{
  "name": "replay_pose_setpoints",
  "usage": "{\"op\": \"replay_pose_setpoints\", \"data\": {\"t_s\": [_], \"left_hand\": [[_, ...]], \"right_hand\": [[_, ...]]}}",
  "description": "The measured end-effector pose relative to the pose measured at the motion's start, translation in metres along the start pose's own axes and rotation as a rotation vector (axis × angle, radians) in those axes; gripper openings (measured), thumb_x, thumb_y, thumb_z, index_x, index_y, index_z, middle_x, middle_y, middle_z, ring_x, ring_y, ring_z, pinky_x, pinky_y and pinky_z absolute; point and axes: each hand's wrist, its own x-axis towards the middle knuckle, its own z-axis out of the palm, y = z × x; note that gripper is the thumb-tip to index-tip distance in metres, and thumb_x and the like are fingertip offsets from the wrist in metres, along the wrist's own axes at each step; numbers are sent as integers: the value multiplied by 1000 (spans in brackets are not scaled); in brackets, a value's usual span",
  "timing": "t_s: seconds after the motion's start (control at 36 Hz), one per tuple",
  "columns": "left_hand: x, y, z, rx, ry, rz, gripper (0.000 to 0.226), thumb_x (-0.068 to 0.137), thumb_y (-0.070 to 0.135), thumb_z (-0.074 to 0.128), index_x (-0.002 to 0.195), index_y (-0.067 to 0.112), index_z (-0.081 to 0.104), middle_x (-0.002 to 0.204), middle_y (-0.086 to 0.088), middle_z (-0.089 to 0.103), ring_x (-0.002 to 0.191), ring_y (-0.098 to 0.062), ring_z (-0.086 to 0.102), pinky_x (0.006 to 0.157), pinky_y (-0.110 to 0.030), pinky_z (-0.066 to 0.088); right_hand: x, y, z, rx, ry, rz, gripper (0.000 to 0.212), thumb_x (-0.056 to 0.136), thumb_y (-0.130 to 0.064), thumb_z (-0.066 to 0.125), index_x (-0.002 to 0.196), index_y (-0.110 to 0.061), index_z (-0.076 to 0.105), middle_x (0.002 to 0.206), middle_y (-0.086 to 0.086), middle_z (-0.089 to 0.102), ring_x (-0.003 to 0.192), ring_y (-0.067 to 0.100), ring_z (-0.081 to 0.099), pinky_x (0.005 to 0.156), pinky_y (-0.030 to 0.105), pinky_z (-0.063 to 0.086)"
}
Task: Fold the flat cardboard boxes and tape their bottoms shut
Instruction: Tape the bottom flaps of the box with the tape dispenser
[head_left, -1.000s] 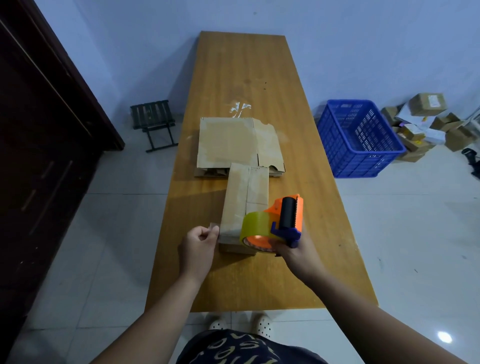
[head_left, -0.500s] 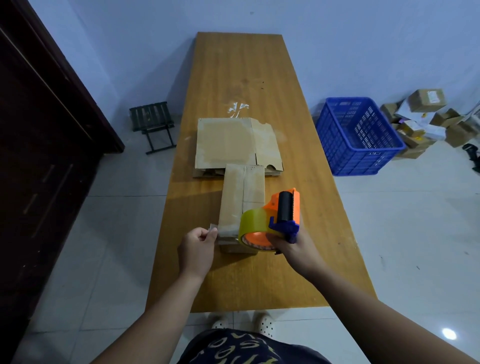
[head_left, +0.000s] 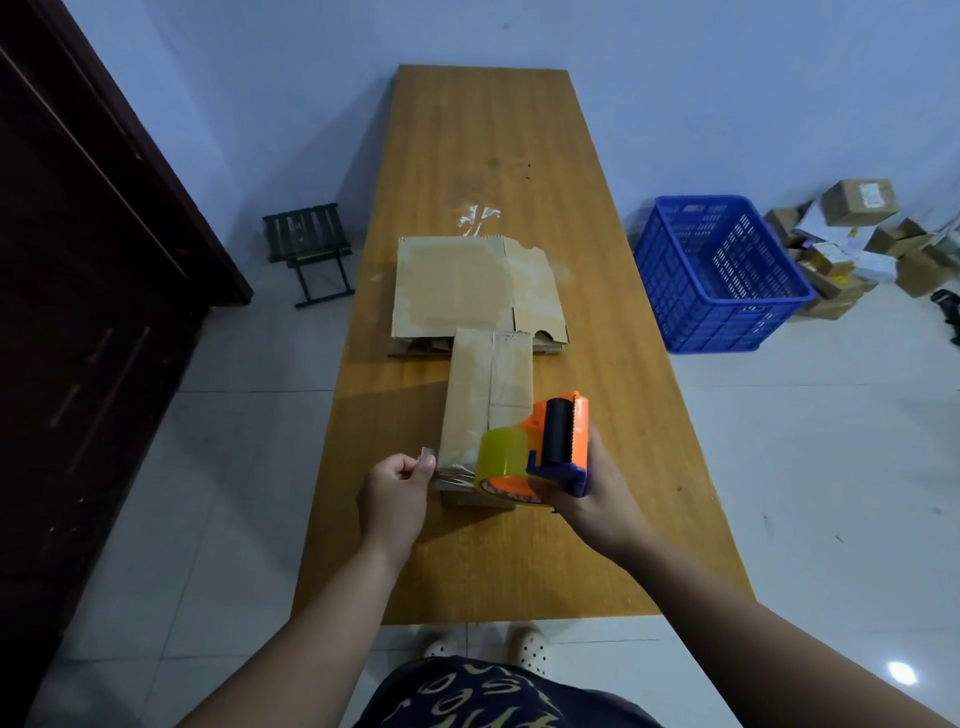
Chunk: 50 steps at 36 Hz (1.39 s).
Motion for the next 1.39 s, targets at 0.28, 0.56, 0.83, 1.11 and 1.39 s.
{"op": "replay_pose_setpoints", "data": {"t_s": [0.28,0.56,0.83,1.11,1.39], "left_hand": [[-1,-3,3,91,61,137,29,97,27,52,74,9,57,72,-12,64,69,-25,61,58,-32,46],[1,-2,2,123,24,137,29,97,24,53,76,5,58,65,-5,56,59,-12,48,51,-22,34],[2,-5,3,136,45,135,28,96,21,55,71,9,56,62,0,52,57,-10,45,49,-18,31],[3,-5,5,153,48,123,29,96,23,55,70,9,55,60,0,51,56,-10,45,49,-19,31],[-1,-10,8,-62,17,-55,32,94,35,56,79,8,64,69,-9,60,67,-20,53,64,-30,40]], "right_hand": [[-2,3,-1,11,13,29,51,73,-58,65,117,-44,42,103,-27,58,94,6,61,73,27,54],[2,1,-1,-43,5,13,52,74,-59,65,118,-41,43,106,-23,59,100,6,60,79,28,55],[5,3,-2,-56,6,32,51,73,-56,66,117,-44,42,108,-15,61,99,6,61,82,36,57],[6,3,-1,-59,11,38,47,75,-51,67,115,-43,42,107,-17,59,97,-2,59,76,15,50],[5,0,0,-69,8,45,44,80,-39,71,113,-41,41,108,-18,57,97,-10,56,75,7,46]]}}
